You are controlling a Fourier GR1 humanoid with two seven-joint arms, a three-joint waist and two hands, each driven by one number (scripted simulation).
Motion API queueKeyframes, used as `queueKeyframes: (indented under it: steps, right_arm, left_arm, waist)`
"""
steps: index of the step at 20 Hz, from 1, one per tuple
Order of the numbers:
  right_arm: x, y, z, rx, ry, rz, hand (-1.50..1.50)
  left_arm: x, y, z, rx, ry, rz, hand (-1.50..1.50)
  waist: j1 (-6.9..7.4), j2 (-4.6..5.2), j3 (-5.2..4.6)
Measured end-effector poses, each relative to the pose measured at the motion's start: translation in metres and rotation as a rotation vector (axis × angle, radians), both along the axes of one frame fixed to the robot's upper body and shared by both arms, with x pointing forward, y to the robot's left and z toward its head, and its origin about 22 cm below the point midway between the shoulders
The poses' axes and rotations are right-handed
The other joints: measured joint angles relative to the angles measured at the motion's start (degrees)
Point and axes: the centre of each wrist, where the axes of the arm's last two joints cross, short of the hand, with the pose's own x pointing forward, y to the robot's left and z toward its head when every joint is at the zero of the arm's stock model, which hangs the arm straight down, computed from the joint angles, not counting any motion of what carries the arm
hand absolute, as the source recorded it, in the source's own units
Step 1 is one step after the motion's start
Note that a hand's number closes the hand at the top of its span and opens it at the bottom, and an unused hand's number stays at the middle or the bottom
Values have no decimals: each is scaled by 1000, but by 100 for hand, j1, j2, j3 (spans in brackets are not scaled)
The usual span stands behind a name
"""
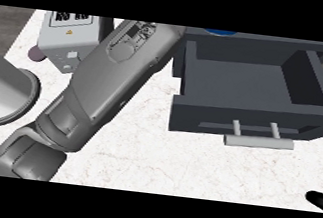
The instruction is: Pick up the can, place it into the drawer and close the drawer
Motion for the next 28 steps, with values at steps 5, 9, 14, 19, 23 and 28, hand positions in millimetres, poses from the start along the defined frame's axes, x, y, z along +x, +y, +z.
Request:
queueKeyframes:
  steps: [5,9,14,19,23,28]
  right_arm:
    - [2,-1,6,0,-6,13,-150]
    - [6,2,9,-10,-6,28,-150]
    - [9,8,13,-15,-7,42,-150]
    - [13,8,17,-25,-13,53,-150]
    - [14,8,19,-32,-17,60,-150]
    - [21,12,26,-125,-44,73,-150]
  left_arm:
    - [5,-14,13,30,11,8,150]
    - [6,-22,15,61,16,36,150]
    - [8,-27,16,80,3,78,-150]
    - [11,-27,11,86,-6,152,-150]
    - [13,-26,7,86,-19,190,-150]
    - [13,-26,8,70,-30,220,-150]
  waist:
    - [-78,20,2]
    - [-165,39,6]
    - [-250,67,9]
    - [-340,91,13]
    - [-376,101,13]
    - [-398,129,14]
